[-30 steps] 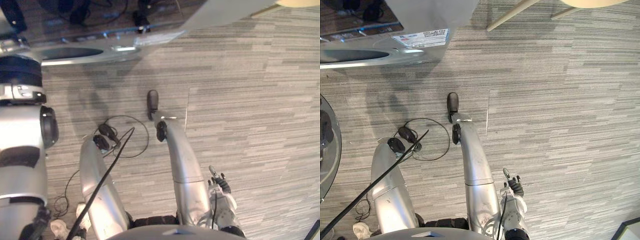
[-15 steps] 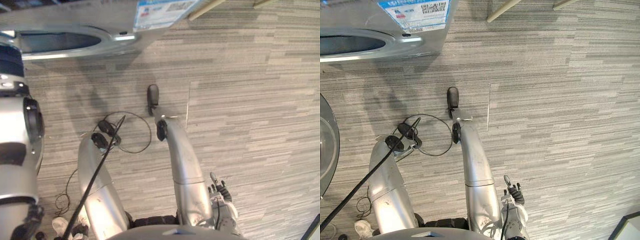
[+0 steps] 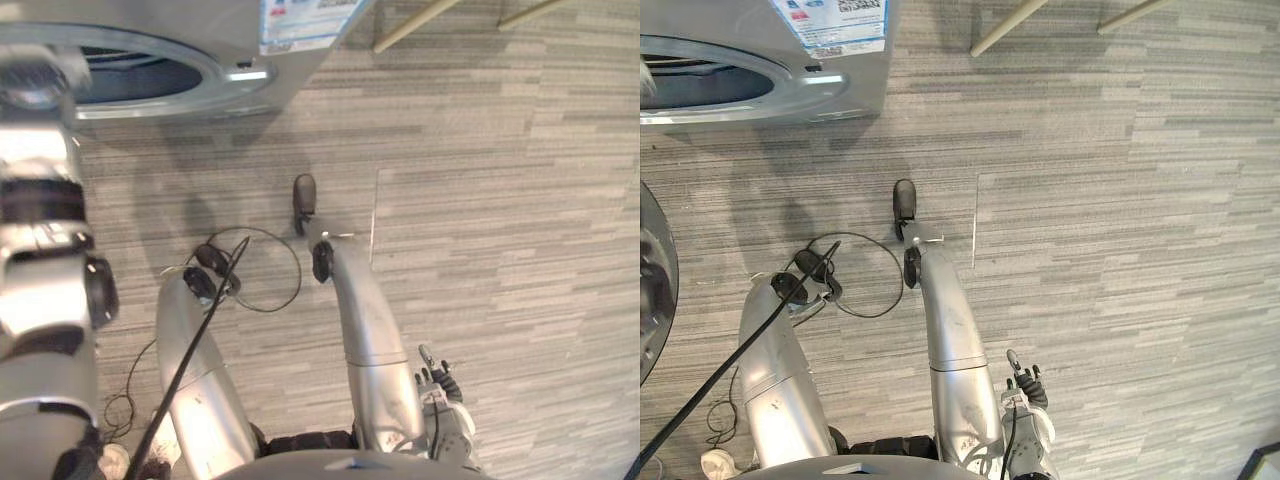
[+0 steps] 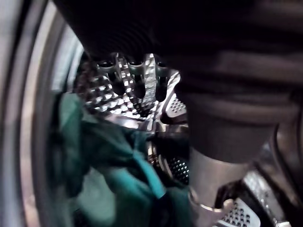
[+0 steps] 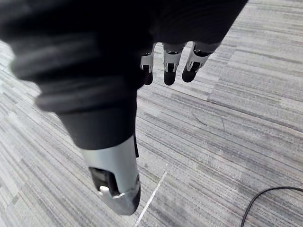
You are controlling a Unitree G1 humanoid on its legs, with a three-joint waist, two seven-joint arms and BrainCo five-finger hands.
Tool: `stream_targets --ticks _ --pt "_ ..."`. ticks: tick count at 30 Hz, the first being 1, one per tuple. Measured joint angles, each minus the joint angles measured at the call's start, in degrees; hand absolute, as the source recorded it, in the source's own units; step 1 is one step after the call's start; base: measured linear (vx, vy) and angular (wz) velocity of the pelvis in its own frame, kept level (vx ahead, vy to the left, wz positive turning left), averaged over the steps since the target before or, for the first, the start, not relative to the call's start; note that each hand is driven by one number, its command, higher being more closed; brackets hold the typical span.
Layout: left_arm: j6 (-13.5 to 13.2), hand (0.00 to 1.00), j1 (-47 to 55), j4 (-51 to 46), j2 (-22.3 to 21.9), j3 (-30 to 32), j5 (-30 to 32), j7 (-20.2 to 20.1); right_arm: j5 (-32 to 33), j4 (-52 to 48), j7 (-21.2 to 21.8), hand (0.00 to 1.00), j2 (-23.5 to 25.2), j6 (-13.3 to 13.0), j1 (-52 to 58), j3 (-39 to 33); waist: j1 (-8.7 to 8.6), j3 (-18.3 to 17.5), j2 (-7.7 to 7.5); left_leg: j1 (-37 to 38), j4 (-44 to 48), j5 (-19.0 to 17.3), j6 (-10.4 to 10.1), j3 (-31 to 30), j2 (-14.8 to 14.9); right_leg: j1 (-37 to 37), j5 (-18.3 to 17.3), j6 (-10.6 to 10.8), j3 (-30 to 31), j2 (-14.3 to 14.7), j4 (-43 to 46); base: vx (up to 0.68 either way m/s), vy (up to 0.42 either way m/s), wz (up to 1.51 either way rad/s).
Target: Pick up the laundry basket with both hands and put the clothes into the washing machine.
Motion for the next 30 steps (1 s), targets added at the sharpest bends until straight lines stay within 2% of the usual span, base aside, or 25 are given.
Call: stream_targets --ticks 4,5,6,8,10,11,13,17,19,22,26,28,30 --pt "-1.3 0.0 16.8 -7.2 -7.0 0.5 -5.5 -1.1 -0.5 0.2 -0.1 0.0 0.1 1.8 -0.1 -0.8 0.94 0.0 0.02 6.3 -4.4 1.6 -0.5 0.5 -1.1 6.5 0.3 0.1 -0.1 -0.2 -3.6 -0.06 -0.043 0.21" --pt "-2.1 0.0 21.4 -8.1 -10.0 0.5 -7.7 -1.7 -1.3 0.3 -0.1 0.0 0.2 2.5 -0.1 -1.6 1.3 0.0 0.05 9.1 -6.5 2.2 -0.2 1.0 -1.6 9.0 0.3 0.1 -0.1 -0.5 -4.9 -0.05 -0.101 0.34" --pt "-3.0 0.0 26.7 -8.1 -13.5 0.5 -10.5 -3.2 -2.8 0.7 -0.1 0.0 0.1 3.2 -0.1 -2.1 1.76 -0.1 0.16 12.7 -9.6 3.4 -0.4 1.2 -2.5 12.6 0.5 0.2 -0.1 -0.8 -7.1 -0.05 -0.112 0.37" --pt "-3.3 0.0 32.6 -7.4 -17.9 0.2 -12.9 -5.4 -5.0 2.4 0.0 0.0 -0.3 4.1 -0.1 -2.8 2.45 -0.1 0.2 18.4 -13.9 4.4 -1.3 1.4 -3.7 18.5 0.7 0.2 -0.3 -0.9 -10.8 -0.01 -0.091 0.31" --pt "-3.4 0.0 37.1 -6.3 -21.6 -0.3 -14.5 -7.3 -7.0 4.6 0.0 0.0 -0.7 5.0 -0.1 -3.8 2.71 -0.1 0.28 24.2 -18.5 5.9 -1.2 1.5 -5.1 24.4 1.3 0.6 -0.8 -1.5 -14.1 0.06 -0.065 0.39" --pt "-3.8 0.0 40.2 -4.5 -24.3 -0.8 -14.9 -8.5 -8.2 6.2 0.0 0.0 -1.1 5.5 -0.1 -4.6 2.8 -0.7 0.87 28.4 -21.4 6.9 -1.2 1.7 -5.8 28.8 1.4 0.7 -1.3 -1.7 -16.3 0.11 -0.037 0.46" --pt "-4.2 0.0 44.1 -0.5 -28.0 -0.6 -16.0 -9.6 -9.5 8.4 0.0 0.0 -1.9 6.3 -0.1 -5.4 3.21 -2.6 1.36 34.3 -26.0 8.2 -1.2 2.6 -7.0 34.2 1.9 0.9 -1.3 -2.1 -19.7 0.12 -0.007 0.28" --pt "-4.5 0.0 51.9 9.6 -34.6 1.8 -16.5 -11.4 -13.9 11.6 0.0 0.0 -2.0 6.8 -0.1 -8.3 3.32 -9.5 3.45 47.5 -38.1 11.6 -1.3 5.4 -9.7 46.3 3.8 2.0 -1.2 -2.7 -28.9 0.18 0.026 0.11" --pt "-4.5 0.0 56.3 15.6 -37.9 5.9 -14.0 -12.8 -16.3 14.1 0.1 0.0 -1.7 7.3 0.0 -9.9 3.11 -15.4 4.87 54.8 -45.5 13.4 -1.5 6.7 -11.0 53.1 4.6 2.9 -1.2 -2.7 -34.4 0.19 0.051 0.06" --pt "-4.5 0.0 58.4 21.3 -40.0 10.8 -11.8 -13.6 -18.0 15.2 0.1 0.0 -1.4 7.6 -0.3 -11.4 3.54 -19.9 6.53 60.4 -50.4 14.8 -1.9 7.6 -11.5 58.8 5.5 3.3 -1.5 -2.5 -38.6 0.18 0.064 0.07" --pt "-4.4 0.0 59.4 23.6 -40.8 17.3 -9.2 -13.5 -18.8 16.0 0.2 0.0 -0.4 7.7 -1.1 -13.0 4.46 -20.9 6.48 64.0 -50.3 14.6 -1.7 7.5 -10.7 63.4 4.7 3.1 -1.6 -1.6 -40.1 0.1 0.063 0.09" --pt "-4.4 0.0 59.8 24.0 -40.7 20.4 -7.2 -13.5 -20.6 16.9 0.2 0.0 -0.2 7.7 -2.1 -13.4 4.61 -21.2 5.9 62.7 -43.0 14.6 -1.1 7.2 -10.0 64.6 3.5 3.0 -2.2 -1.8 -39.4 0.03 0.021 0.16" --pt "-4.4 0.0 59.9 24.0 -40.4 21.9 -5.4 -13.4 -20.7 18.4 0.2 0.0 -0.7 7.7 -2.8 -12.8 4.93 -21.2 5.56 58.5 -30.6 16.8 1.8 4.6 -8.6 67.0 2.6 3.1 -2.2 -2.2 -38.6 -0.01 -0.003 0.04"
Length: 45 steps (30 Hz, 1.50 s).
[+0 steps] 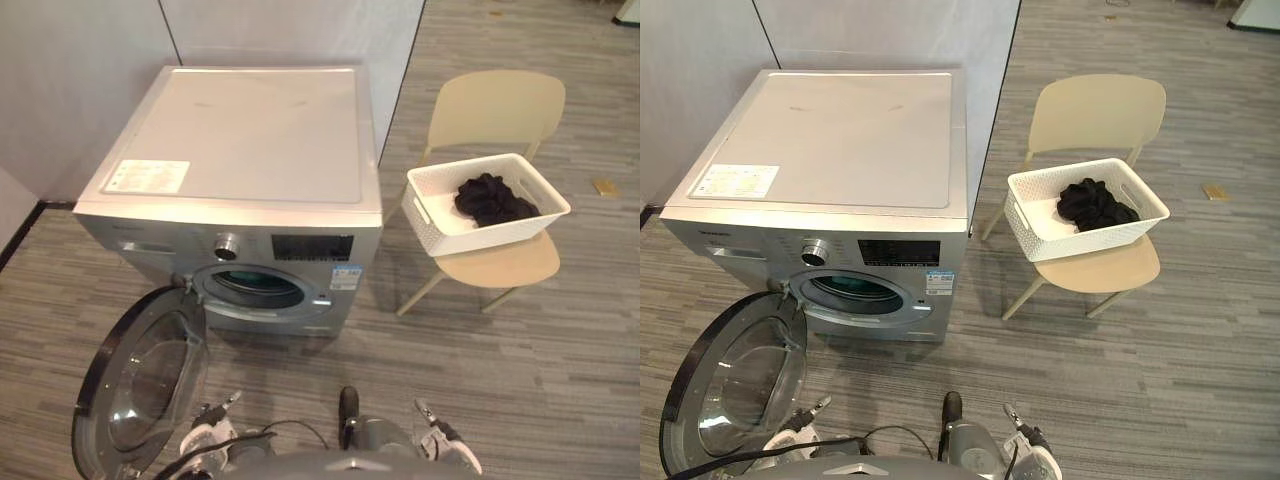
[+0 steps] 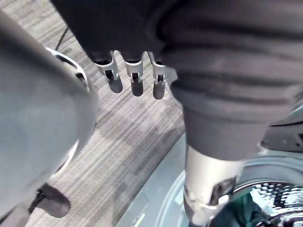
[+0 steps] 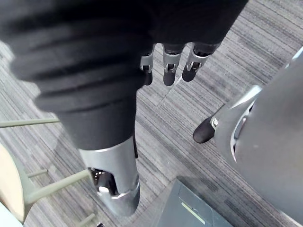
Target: Pick up the laundry basket with both hands and put the clothes into the washing machine.
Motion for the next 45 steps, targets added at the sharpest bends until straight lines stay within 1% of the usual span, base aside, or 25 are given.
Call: stream_targets --ticks 3,6,7,11,14,17,19,20,21,22,23,24,26,27,29,30,32,33,34,38,39,40,41,43,45 --pt "0.1 0.0 1.4 0.9 -0.6 0.6 1.4 0.1 0.0 0.3 0.0 0.0 -0.8 -0.1 0.1 1.7 0.29 -1.8 0.36 -0.3 2.0 -0.9 -0.9 -2.1 -0.9 0.8 -0.1 0.6 0.7 -0.3 -0.4 -0.01 0.061 -0.06" --pt "0.4 0.0 1.5 2.6 -0.7 1.2 2.1 0.1 -1.2 1.9 0.1 0.0 -1.8 0.0 -1.0 3.7 0.41 -2.3 0.71 3.7 -7.6 -7.2 0.0 -5.8 -3.8 -0.7 0.8 1.9 2.7 0.2 -0.6 -0.04 0.2 -0.28" --pt "0.9 0.0 1.3 3.1 -0.4 1.8 2.1 0.0 -2.1 2.2 0.1 0.0 -1.6 -0.1 -1.5 4.1 0.14 -2.7 0.84 5.4 -11.8 -9.7 -1.3 -4.9 -3.7 -1.3 2.3 2.2 3.0 0.9 -1.2 -0.06 0.138 -0.32" --pt "0.9 0.0 1.5 3.0 1.3 3.3 3.7 -0.3 -2.2 2.4 0.2 0.0 0.2 0.1 0.3 3.7 0.74 -4.5 -2.5 8.0 -16.3 -7.9 -1.0 0.1 -6.0 0.3 7.0 2.0 6.5 -0.5 -7.7 0.0 0.119 -0.46" --pt "0.8 0.0 1.4 3.6 1.7 1.2 4.9 -0.4 -2.2 2.4 0.2 0.0 0.3 0.1 1.7 3.7 -0.15 -5.1 -2.46 9.7 -18.6 -7.3 -1.2 1.8 -6.8 0.3 7.3 2.1 7.4 -0.7 -7.8 0.07 0.07 -0.28" --pt "1.1 0.0 0.2 4.4 2.0 0.1 6.0 -0.3 -2.2 2.2 0.2 0.0 0.2 0.1 2.0 2.3 -0.07 -4.9 -2.75 9.5 -18.9 -7.1 -1.4 5.4 -6.8 -4.7 7.7 2.2 9.0 0.6 -3.0 0.05 0.026 -0.7" --pt "1.3 0.0 -0.3 4.4 1.9 -0.1 6.9 -0.3 -2.2 2.2 0.2 0.0 0.6 -0.1 2.0 1.2 -0.32 -4.8 -2.77 9.9 -18.9 -6.6 -0.8 8.9 -6.2 -8.4 10.6 0.0 8.5 2.3 -0.7 0.03 -0.035 -1.2" --pt "1.3 0.0 -0.2 4.4 1.9 -0.1 7.0 -0.3 -2.3 2.0 0.2 0.0 0.5 0.0 1.7 0.6 0.5 -4.5 -2.29 10.7 -20.5 -5.6 0.8 12.2 -4.5 -8.7 13.9 -1.4 6.5 3.7 -2.3 -0.01 -0.097 -1.27" --pt "1.3 0.0 -0.6 4.5 1.8 -0.7 7.0 -0.3 -2.6 2.0 0.1 0.0 0.3 0.2 1.1 -0.4 -0.25 -3.5 -1.61 12.0 -21.3 -5.3 0.6 13.3 -4.1 -10.0 5.8 -3.1 0.2 2.1 6.6 -0.02 -0.117 -0.95" --pt "1.2 0.0 -1.0 4.1 1.8 -3.4 7.0 -0.3 -3.4 2.3 0.1 0.0 0.6 0.3 3.0 -1.1 -0.9 -3.2 -2.12 13.9 -21.3 -5.2 0.4 13.9 -4.1 -10.6 -4.6 -4.0 -6.7 -3.1 19.6 0.04 -0.12 -0.19" --pt "1.1 0.0 -0.9 4.0 1.9 -5.1 7.0 -0.3 -3.6 2.4 0.1 0.0 0.6 0.2 4.0 -1.8 -1.22 -3.3 -2.25 14.9 -20.9 -5.1 0.3 14.1 -4.1 -9.4 -8.2 -3.5 -9.4 -6.8 24.7 0.09 -0.136 -0.09" --pt "1.1 0.0 -0.9 4.2 2.2 -6.6 6.9 -0.3 -4.2 3.7 0.1 0.0 0.1 0.2 4.6 -2.1 -1.27 -3.4 -2.44 15.9 -20.8 -4.9 -0.2 15.6 -4.1 -8.2 -9.7 -3.3 -11.4 -11.6 26.5 0.06 -0.135 -0.24" --pt "1.1 0.0 -0.7 4.3 2.9 -8.2 6.9 -0.3 -4.4 5.1 0.1 0.0 -0.8 0.4 4.2 -2.1 -1.16 -3.3 -2.92 16.4 -20.7 -4.8 -0.4 17.0 -4.2 -7.9 -10.2 -2.9 -13.5 -17.6 25.8 0.03 -0.233 -0.54" --pt "1.0 0.0 -0.6 4.5 4.5 -9.7 6.9 -0.2 -4.6 7.4 0.1 0.0 -1.0 0.8 3.5 -2.3 -1.0 -3.5 -4.69 16.8 -20.6 -4.1 -1.7 16.6 -5.2 -7.7 -8.9 1.2 -14.5 -19.0 22.6 0.04 -0.397 -0.91" --pt "1.2 0.0 -0.9 7.7 5.6 -12.6 6.9 -0.2 -6.2 10.6 0.2 0.0 -3.2 1.1 1.6 -1.9 -0.76 -2.8 -2.75 15.5 -23.2 -2.6 -1.6 13.1 -4.0 -7.1 -6.9 2.8 -12.9 -12.7 14.9 -0.02 -0.36 -1.17" --pt "1.2 0.0 -0.8 8.1 5.4 -13.6 6.9 -0.2 -6.7 11.8 0.1 0.0 -3.9 1.4 0.4 -2.0 -0.55 -2.6 -2.13 15.0 -25.8 -1.8 -1.9 11.5 -5.0 -6.9 -5.1 2.8 -11.7 -10.2 10.8 -0.07 -0.182 -1.0" --pt "1.1 0.0 -1.2 8.6 5.8 -14.2 6.9 -0.2 -6.6 13.2 0.1 0.0 -3.5 1.6 -0.8 -2.8 -0.92 -2.4 -1.98 15.1 -29.0 2.0 -2.2 12.0 -5.3 -6.1 -4.7 2.0 -14.3 -8.7 7.4 -0.04 -0.127 -0.44" --pt "0.9 0.0 -1.3 8.6 6.5 -14.4 6.9 -0.2 -6.6 13.3 0.1 0.0 -3.4 1.9 -0.5 -3.1 -1.16 -1.5 -2.98 16.1 -28.8 3.3 -4.1 12.1 -4.1 -4.9 -4.8 1.5 -14.7 -7.4 6.6 0.0 -0.182 -0.06" --pt "0.9 0.0 -1.2 8.6 6.9 -14.4 6.8 -0.3 -6.6 13.5 0.1 0.0 -3.3 2.1 -0.5 -3.1 -1.06 -1.3 -3.21 16.4 -28.2 3.6 -4.6 12.2 -3.2 -4.0 -4.7 1.1 -14.7 -6.5 5.7 0.01 -0.229 -0.03" --pt "0.9 0.0 -0.8 8.2 7.5 -12.6 6.8 -0.1 -6.3 13.6 0.1 0.0 -3.2 2.0 -0.7 -2.6 -0.75 -1.1 -3.16 13.7 -14.3 3.7 -4.8 12.1 4.0 1.2 -3.8 -0.4 -13.9 -0.9 -0.7 0.0 -0.211 -0.28" --pt "0.8 0.0 -0.4 6.8 7.2 -11.4 6.7 -0.1 -6.1 13.4 0.1 0.0 -3.4 1.6 -0.8 -2.4 -0.58 -0.7 -2.43 11.1 -4.8 4.3 -3.5 11.9 7.5 3.1 -3.3 -1.1 -12.7 1.0 -2.5 0.02 -0.197 -0.55" --pt "0.6 0.0 0.0 5.7 7.1 -10.4 6.2 0.0 -6.0 13.2 0.1 0.0 -3.5 1.2 -0.8 -2.3 -0.23 -0.5 -2.02 7.6 4.4 7.0 1.7 9.6 10.1 4.6 -3.3 -2.0 -11.2 2.4 -3.3 0.04 -0.185 -0.65" --pt "-0.1 0.0 0.2 5.0 7.1 -10.2 5.9 0.3 -6.0 13.0 0.1 0.0 -3.5 1.2 -0.7 -2.4 -0.09 -0.4 -2.42 5.3 8.6 7.8 3.5 7.1 10.7 5.1 -3.3 -2.3 -10.2 2.9 -3.6 0.07 -0.143 -0.79" --pt "-0.8 0.0 0.4 4.2 6.7 -10.0 4.4 0.8 -5.8 12.6 0.1 0.0 -4.3 0.7 -0.9 -3.1 0.1 0.1 -1.11 -1.2 17.2 3.6 -0.3 -0.2 6.4 6.0 -3.2 -3.2 -6.5 3.5 -4.6 0.13 -0.054 -0.84" --pt "-0.7 0.0 1.0 4.1 5.6 -8.7 3.2 0.9 -5.7 12.8 0.1 0.0 -5.0 0.8 -1.3 -4.3 0.52 0.6 0.03 -4.8 16.5 1.0 -1.6 -2.7 1.1 6.6 -3.2 -3.1 -3.8 3.5 -5.3 0.14 0.021 -0.72"
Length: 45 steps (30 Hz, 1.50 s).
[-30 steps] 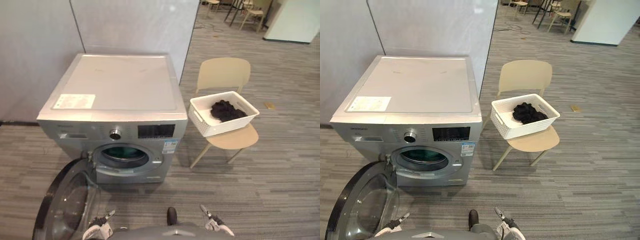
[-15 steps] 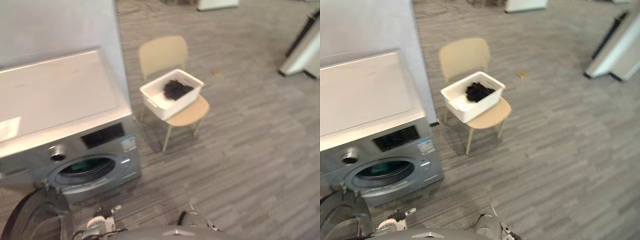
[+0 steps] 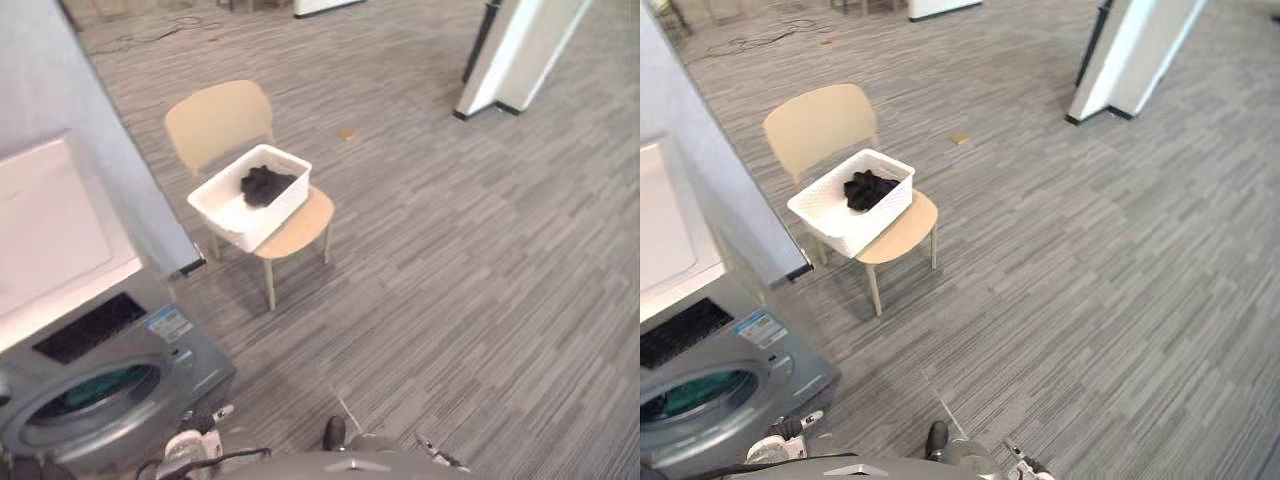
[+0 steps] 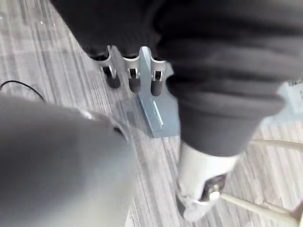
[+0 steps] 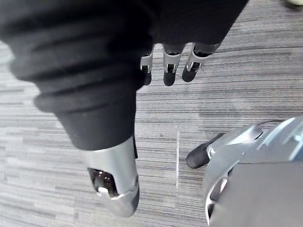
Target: Pick up the laundry basket with both hands and put the clothes into the washing machine.
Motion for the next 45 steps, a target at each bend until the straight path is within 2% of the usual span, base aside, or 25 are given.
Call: stream_targets --ticks 1,4,5,7,9,11,13,15,17,18,21,23,24,26,27,28,29,31,33,35,37,39,42,44,45 --pt "0.0 0.0 0.2 -0.2 0.0 0.3 -0.3 0.0 -0.1 0.0 0.0 0.0 0.1 0.1 0.1 -0.4 0.39 0.1 0.23 -0.9 -1.3 -0.7 0.2 0.3 -1.2 0.1 0.0 0.0 0.6 0.0 -0.2 0.11 0.043 -0.77" --pt "0.4 0.0 1.7 -0.5 -0.9 2.3 -0.9 0.0 -1.0 -2.2 0.1 0.0 1.1 0.5 0.7 -0.3 1.4 0.6 1.06 -2.1 -19.5 -1.1 0.7 3.1 -6.4 2.3 -0.2 0.7 2.8 -0.1 -1.5 0.22 0.099 -0.53" --pt "0.6 0.0 2.1 -0.5 -1.1 2.8 -0.8 0.0 -1.0 -3.2 0.1 0.0 1.1 0.4 0.5 -0.3 1.71 0.5 1.23 -1.8 -28.5 0.8 0.2 3.0 -8.5 2.8 -0.6 1.3 3.4 -0.4 -1.9 0.2 0.12 -0.25" --pt "0.7 0.0 2.9 0.1 -1.3 3.4 -0.7 -0.2 -1.0 -4.2 0.4 0.0 1.1 0.3 0.6 -0.3 2.83 0.3 1.16 -0.5 -35.0 6.9 1.2 2.4 -10.4 3.6 -1.0 2.0 5.0 -0.8 -3.0 0.21 0.113 -0.4" --pt "1.5 0.0 3.1 1.4 -2.0 6.6 -0.6 -0.3 -1.1 -4.4 0.9 0.0 1.5 0.1 -0.4 0.4 3.38 -0.3 0.95 1.2 -37.0 6.2 5.2 2.4 -12.8 3.9 -2.2 4.0 6.7 -2.5 -1.8 0.34 0.176 -0.28" --pt "1.9 0.0 3.5 1.5 -2.2 8.5 -0.4 -0.2 -1.8 -4.4 1.3 0.0 2.0 0.1 -0.4 1.4 3.49 -0.4 0.13 3.1 -36.3 3.8 6.3 3.4 -14.0 2.6 -6.6 5.4 6.6 -4.5 5.7 0.3 0.144 -0.07" --pt "2.0 0.0 4.4 2.2 -1.1 7.9 -0.1 -0.2 -3.0 -4.3 2.4 0.0 2.3 -0.1 0.1 2.5 3.63 -1.6 -1.54 7.9 -38.7 1.7 6.5 4.3 -16.4 -5.1 -12.0 9.7 6.7 -7.9 28.9 0.29 0.108 -0.13" --pt "2.0 0.0 4.4 1.9 0.2 5.7 -0.1 0.0 -3.2 -4.7 2.7 0.0 3.0 -0.3 0.8 3.7 2.82 -2.2 -3.01 11.1 -39.4 1.0 6.4 4.2 -17.4 -12.8 -9.1 14.6 7.8 -10.4 49.4 0.33 0.039 0.18" --pt "2.0 0.0 4.1 1.1 1.1 4.2 -0.2 0.1 -3.3 -5.2 2.8 0.0 3.1 -0.7 1.0 4.3 2.35 -2.0 -3.66 14.9 -39.5 0.0 6.2 2.7 -17.6 -16.7 -7.6 14.6 7.5 -11.3 61.3 0.37 -0.054 0.31" --pt "2.5 0.0 3.3 0.5 1.3 3.3 -0.2 0.2 -3.3 -5.5 2.9 0.0 3.1 -0.7 1.7 4.4 2.0 -2.2 -3.97 16.8 -40.0 0.0 6.2 0.4 -17.5 -18.0 -8.6 13.1 6.7 -12.2 63.6 0.36 -0.134 0.73" --pt "3.2 0.0 1.9 0.6 1.0 3.0 -0.1 0.3 -3.2 -7.0 2.6 0.0 2.9 -0.6 3.2 3.0 1.09 -1.7 -3.22 18.3 -40.4 -0.5 4.9 -5.2 -16.2 -20.5 -11.2 9.5 5.7 -17.7 52.6 0.35 -0.226 0.97" --pt "2.7 0.0 0.7 0.3 0.3 2.9 0.4 0.2 -3.2 -7.2 2.5 0.0 2.8 -0.6 3.9 1.9 1.15 -1.5 -2.64 18.9 -40.2 -1.6 3.1 -7.8 -14.5 -20.4 -10.5 8.3 11.1 -18.8 40.0 0.26 -0.306 0.9" --pt "2.1 0.0 0.3 0.1 -0.1 2.9 0.6 0.1 -3.2 -6.9 2.5 0.0 2.9 -0.5 4.0 1.9 0.99 -1.5 -2.65 19.7 -40.3 -2.5 1.4 -9.3 -13.2 -19.1 -7.8 8.2 17.0 -18.7 31.0 0.22 -0.43 0.71" --pt "1.3 0.0 0.5 -0.1 -0.6 3.1 1.5 0.1 -3.2 -6.3 2.5 0.0 3.3 -0.1 4.6 2.0 0.89 -2.3 -3.53 20.1 -39.9 -4.7 -1.9 -11.2 -11.0 -17.4 -3.3 10.1 23.1 -18.7 24.0 0.24 -0.547 0.64" --pt "1.3 0.0 0.9 -0.8 -0.6 3.2 1.5 0.1 -3.2 -6.2 2.5 0.0 3.9 0.4 5.2 2.0 0.71 -3.3 -4.63 20.2 -39.0 -6.6 -4.3 -12.9 -9.3 -17.1 -2.0 12.5 23.0 -18.9 24.7 0.2 -0.505 0.5" --pt "1.2 0.0 1.4 -1.5 -0.6 3.6 1.6 0.0 -3.2 -5.9 2.5 0.0 4.3 0.5 5.6 2.0 0.73 -3.9 -5.41 20.2 -38.9 -7.4 -5.4 -13.7 -8.5 -16.8 -3.0 14.4 21.7 -19.0 25.1 0.3 -0.783 0.79" --pt "1.4 0.0 2.4 -1.3 -3.4 5.9 1.4 0.0 -3.3 -5.1 2.4 0.0 2.1 0.5 6.1 1.8 0.58 -5.3 -2.33 20.1 -38.8 -6.9 -7.0 -16.2 -2.4 -16.5 -10.7 14.8 15.5 -15.4 29.1 0.25 -0.634 0.63" --pt "1.2 0.0 2.4 -1.7 -4.8 7.4 1.4 0.0 -3.3 -4.2 2.3 0.0 0.9 0.5 6.4 1.5 0.83 -6.2 -1.07 18.9 -37.8 -2.5 -5.3 -17.1 -0.6 -16.1 -12.6 13.3 12.9 -13.8 31.0 0.26 -0.613 0.74" --pt "1.3 0.0 2.5 -1.8 -5.6 8.5 0.0 0.0 -2.3 -4.1 2.4 0.0 0.9 0.5 6.0 0.4 -0.1 -6.6 0.3 10.8 -26.2 4.1 -0.7 -18.7 2.2 -10.8 -13.5 10.5 5.9 -12.8 28.3 0.27 -0.635 1.13" --pt "1.2 0.0 2.5 -2.4 -5.5 9.2 -1.2 0.0 -0.9 -4.2 2.4 0.0 1.0 0.4 5.2 -0.3 0.42 -6.5 0.22 5.4 -15.7 4.8 -0.4 -17.2 2.4 -6.9 -13.0 8.9 2.1 -12.4 25.4 0.16 -0.354 0.83" --pt "1.1 0.0 2.4 -3.4 -5.2 9.2 -2.0 0.0 0.3 -4.6 2.1 0.0 0.6 0.2 4.3 -1.0 1.09 -6.3 -0.33 0.7 -7.6 4.4 0.2 -6.4 2.3 -1.4 -12.1 7.6 -2.9 -12.1 20.6 0.13 -0.227 0.92" --pt "1.2 0.0 2.3 -3.3 -5.2 9.8 -2.7 0.0 0.3 -5.7 2.0 0.0 0.5 0.1 3.5 -1.1 1.31 -6.2 -0.44 0.1 -10.1 3.2 0.6 2.1 0.4 1.7 -12.1 7.6 -6.9 -12.1 18.2 0.1 -0.103 0.96" --pt "1.2 0.0 2.5 -2.7 -4.8 10.1 -3.1 0.0 0.3 -6.6 2.1 0.0 1.6 0.4 1.4 -3.5 1.39 -6.1 -1.38 2.5 -21.6 1.0 -1.1 5.3 -2.8 2.5 -10.4 8.5 -9.9 -12.3 14.7 0.07 -0.012 0.79" --pt "1.2 0.0 2.3 -2.2 -4.8 10.6 -3.1 -0.1 0.3 -6.6 2.0 0.0 1.8 0.4 -0.2 -4.3 1.96 -5.6 -0.99 5.2 -30.4 1.6 -0.1 7.2 -4.7 2.4 -7.4 8.7 -9.7 -11.8 11.4 0.05 0.08 0.34" --pt "1.1 0.0 1.8 -2.2 -4.3 11.2 -3.1 -0.2 0.3 -6.6 2.1 0.0 2.6 0.4 -1.5 -3.9 2.33 -4.2 -1.94 5.7 -32.7 3.1 0.6 7.1 -6.0 3.1 -6.0 8.6 -9.2 -11.9 8.8 0.0 0.101 0.21"
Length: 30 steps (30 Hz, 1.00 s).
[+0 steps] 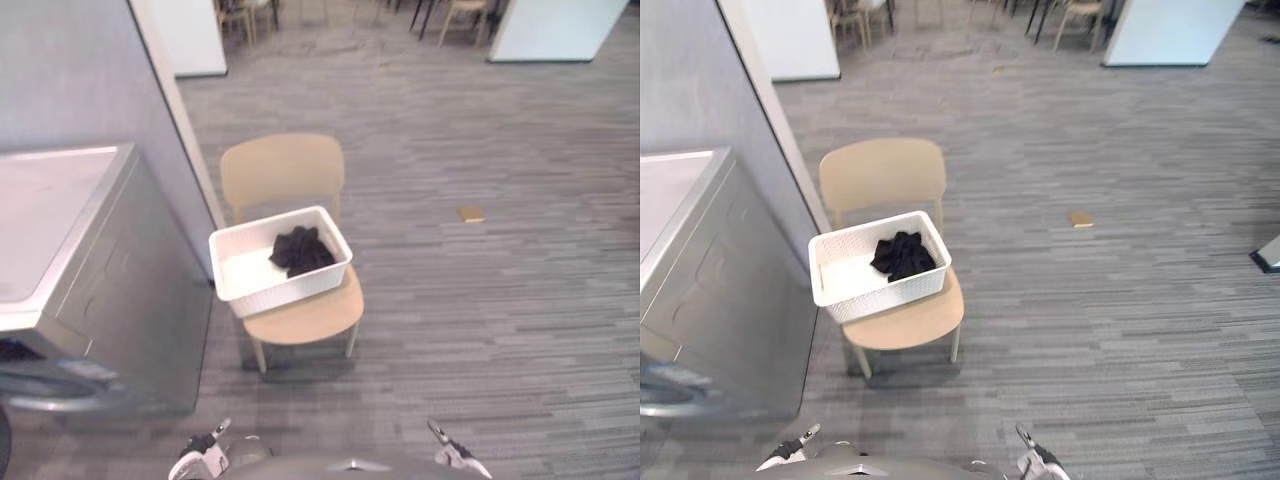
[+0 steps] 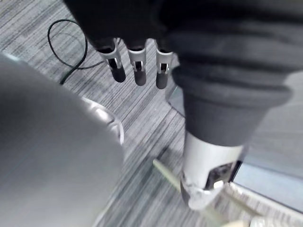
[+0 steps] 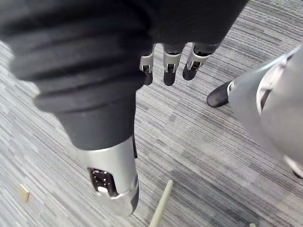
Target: Pick up the laundry basket with both hands and put the clothes into the washing machine.
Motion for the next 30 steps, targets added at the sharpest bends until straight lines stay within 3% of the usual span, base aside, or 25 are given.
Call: stream_targets --ticks 3,6,9,10,11,14,15,17,19,21,23,24,27,28,30 --pt "0.5 0.0 0.9 0.6 0.7 2.7 0.6 0.3 0.0 -1.2 0.0 0.0 1.7 -0.1 -1.2 3.7 0.54 1.4 -0.59 1.5 -1.2 0.1 0.4 0.5 -1.2 1.2 1.5 0.1 1.6 -0.5 -1.9 -0.04 0.087 -0.03" --pt "0.7 0.0 2.5 1.3 0.8 3.1 0.7 0.4 0.0 -2.1 0.1 0.0 3.0 -0.3 -0.7 6.4 0.3 1.2 -0.89 3.8 -4.9 0.1 1.0 1.6 -3.4 0.8 0.2 0.6 2.8 -2.2 -1.0 -0.06 0.076 -0.14" --pt "0.6 0.0 2.6 2.7 3.3 -2.0 1.2 0.4 -0.7 -2.2 0.4 0.0 2.4 -1.0 1.6 9.2 -0.15 0.9 -3.0 7.7 -12.4 0.0 1.2 -0.2 -9.5 -0.7 -4.4 0.9 2.7 -7.8 6.6 -0.04 0.124 0.22" --pt "0.6 0.0 2.3 3.0 3.8 -3.7 1.2 0.4 -0.9 -2.2 0.4 0.0 1.8 -1.5 2.3 10.1 -0.39 0.9 -2.99 8.2 -13.2 0.2 1.2 -0.8 -10.0 -2.0 -3.8 1.1 3.1 -8.6 10.7 0.03 0.097 0.41" --pt "0.7 0.0 2.1 3.6 5.0 -6.8 1.2 0.4 -1.2 -2.5 0.4 0.0 1.1 -1.8 2.8 12.2 -1.12 0.9 -3.05 8.6 -13.0 0.6 1.6 -2.2 -9.9 -7.8 -0.6 0.2 6.3 -10.1 23.5 0.03 0.056 0.49" --pt "0.7 0.0 1.8 2.8 7.2 -11.6 1.4 0.3 -1.2 -2.3 0.5 0.0 1.2 -1.8 4.5 14.9 -1.78 1.2 -3.76 9.7 -12.7 1.2 2.2 -6.5 -9.1 -14.2 8.2 0.7 12.5 -9.4 36.5 0.09 0.007 0.57" --pt "0.6 0.0 1.9 2.2 8.1 -12.7 2.2 0.4 -1.2 -2.5 0.5 0.0 1.3 -1.8 4.9 15.3 -1.77 1.6 -4.63 10.1 -12.6 1.4 2.5 -8.1 -8.4 -16.9 6.6 0.7 15.6 -8.2 40.5 0.15 -0.073 0.48" --pt "0.5 0.0 1.4 2.2 8.7 -13.2 2.3 0.4 -1.2 -2.5 0.5 0.0 1.5 -1.7 5.5 15.7 -1.63 1.8 -5.41 10.1 -12.6 1.6 2.8 -10.1 -7.7 -17.5 0.3 0.5 15.6 -7.2 37.9 0.14 -0.1 0.56" --pt "0.3 0.0 1.2 2.3 8.4 -13.1 2.5 0.5 -1.2 -3.0 0.5 0.0 1.3 -1.7 6.5 15.6 -1.65 1.9 -4.83 10.1 -12.4 1.0 1.9 -13.2 -6.3 -17.0 -1.7 0.4 16.4 -5.6 25.8 0.18 -0.204 0.64" --pt "0.3 0.0 1.1 2.4 8.2 -12.4 3.4 0.4 -1.3 -3.3 0.5 0.0 1.4 -1.5 6.7 15.6 -1.7 1.9 -4.48 9.7 -11.9 0.1 0.4 -14.7 -4.8 -15.3 0.0 0.5 19.3 -3.2 14.6 0.15 -0.23 0.64" --pt "0.1 0.0 1.2 2.4 8.2 -11.3 4.7 0.3 -1.3 -3.1 0.5 0.0 1.7 -1.4 7.3 15.6 -1.51 1.4 -5.35 10.1 -11.6 -0.9 -1.2 -16.3 -4.7 -13.4 5.0 0.7 20.0 -3.3 9.8 0.21 -0.368 0.69" --pt "0.0 0.0 1.4 2.5 8.1 -10.2 5.2 0.3 -1.5 -2.9 0.6 0.0 2.4 -1.2 7.8 15.9 -1.21 0.6 -6.27 10.6 -11.6 -1.3 -2.7 -16.6 -4.8 -11.4 4.3 3.0 19.0 -3.9 7.7 0.26 -0.378 0.43" --pt "0.0 0.0 2.1 4.0 4.9 -8.8 5.8 0.4 -5.2 -3.0 1.0 0.0 -0.9 -1.2 6.4 17.1 -1.22 -0.9 -1.1 10.6 -13.8 1.0 -5.9 -16.5 -0.1 -10.6 2.5 0.8 15.1 0.2 6.9 0.24 -0.303 0.3" --pt "-0.1 0.0 1.9 4.8 4.3 -8.7 5.8 0.3 -6.9 -4.0 1.6 0.0 -1.3 -1.0 5.9 18.6 -1.65 -0.9 -0.45 10.8 -15.7 3.0 -6.3 -16.5 0.7 -10.4 2.3 0.4 13.8 0.9 6.6 0.22 -0.242 0.37" --pt "-0.1 0.0 1.9 4.9 4.7 -8.8 5.7 0.2 -8.3 -6.1 2.2 0.0 -1.1 -0.9 5.9 21.8 -1.84 -0.8 -0.63 10.6 -17.5 4.8 -6.4 -16.5 1.6 -9.9 2.1 -0.1 12.2 1.8 6.0 0.14 -0.154 0.38"
